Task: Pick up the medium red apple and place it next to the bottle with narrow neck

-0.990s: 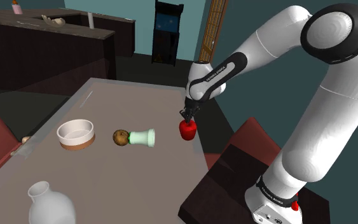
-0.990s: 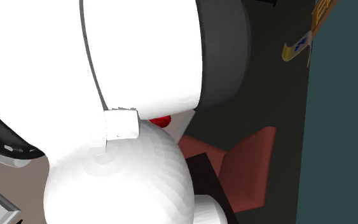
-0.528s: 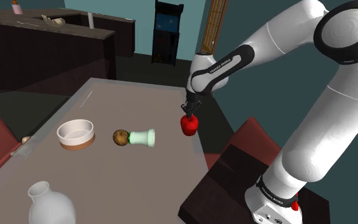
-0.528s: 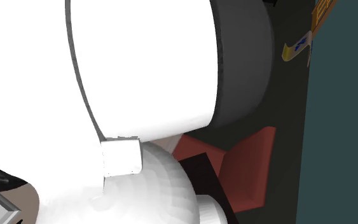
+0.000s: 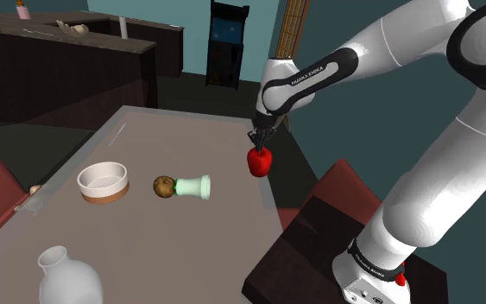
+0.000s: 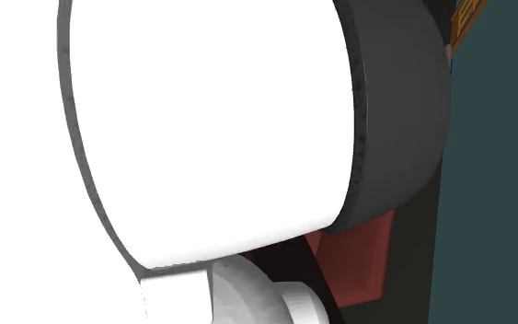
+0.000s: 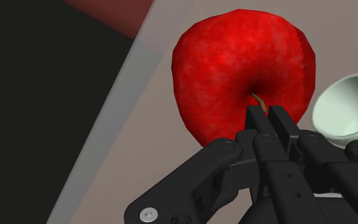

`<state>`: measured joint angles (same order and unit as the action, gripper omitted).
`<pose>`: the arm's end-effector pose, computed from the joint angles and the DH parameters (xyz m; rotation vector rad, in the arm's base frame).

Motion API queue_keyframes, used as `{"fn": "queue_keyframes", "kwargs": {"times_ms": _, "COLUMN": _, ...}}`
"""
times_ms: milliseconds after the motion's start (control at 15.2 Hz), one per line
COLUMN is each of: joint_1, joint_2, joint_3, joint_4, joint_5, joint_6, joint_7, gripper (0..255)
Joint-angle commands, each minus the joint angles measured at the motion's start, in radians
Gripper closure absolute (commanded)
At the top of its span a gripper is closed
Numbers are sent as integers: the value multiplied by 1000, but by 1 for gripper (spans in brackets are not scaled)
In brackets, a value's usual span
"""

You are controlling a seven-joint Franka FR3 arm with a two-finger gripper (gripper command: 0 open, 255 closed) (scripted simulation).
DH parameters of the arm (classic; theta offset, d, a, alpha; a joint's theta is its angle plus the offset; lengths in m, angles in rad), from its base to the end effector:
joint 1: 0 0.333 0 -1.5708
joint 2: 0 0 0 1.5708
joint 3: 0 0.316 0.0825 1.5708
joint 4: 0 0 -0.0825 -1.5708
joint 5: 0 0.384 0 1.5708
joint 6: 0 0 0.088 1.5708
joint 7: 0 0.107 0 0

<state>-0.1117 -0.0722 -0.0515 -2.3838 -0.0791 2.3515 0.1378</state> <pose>0.4841 -0.0808 0.3524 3.0635 -0.3793 0.0605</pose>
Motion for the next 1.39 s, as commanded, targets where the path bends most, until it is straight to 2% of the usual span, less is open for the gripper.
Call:
{"fn": "queue_keyframes", "kwargs": {"times_ms": 0, "joint_1": 1, "joint_2": -16, "joint_3": 2, "joint_4": 11, "joint_5": 1, "joint_6": -27, "joint_7": 1, "gripper": 255}}
{"fn": "queue_keyframes", "kwargs": {"times_ms": 1320, "joint_1": 4, "joint_2": -135, "joint_3": 5, "joint_4": 169, "joint_5": 9, "joint_6": -304, "joint_7": -13, "gripper": 255}}
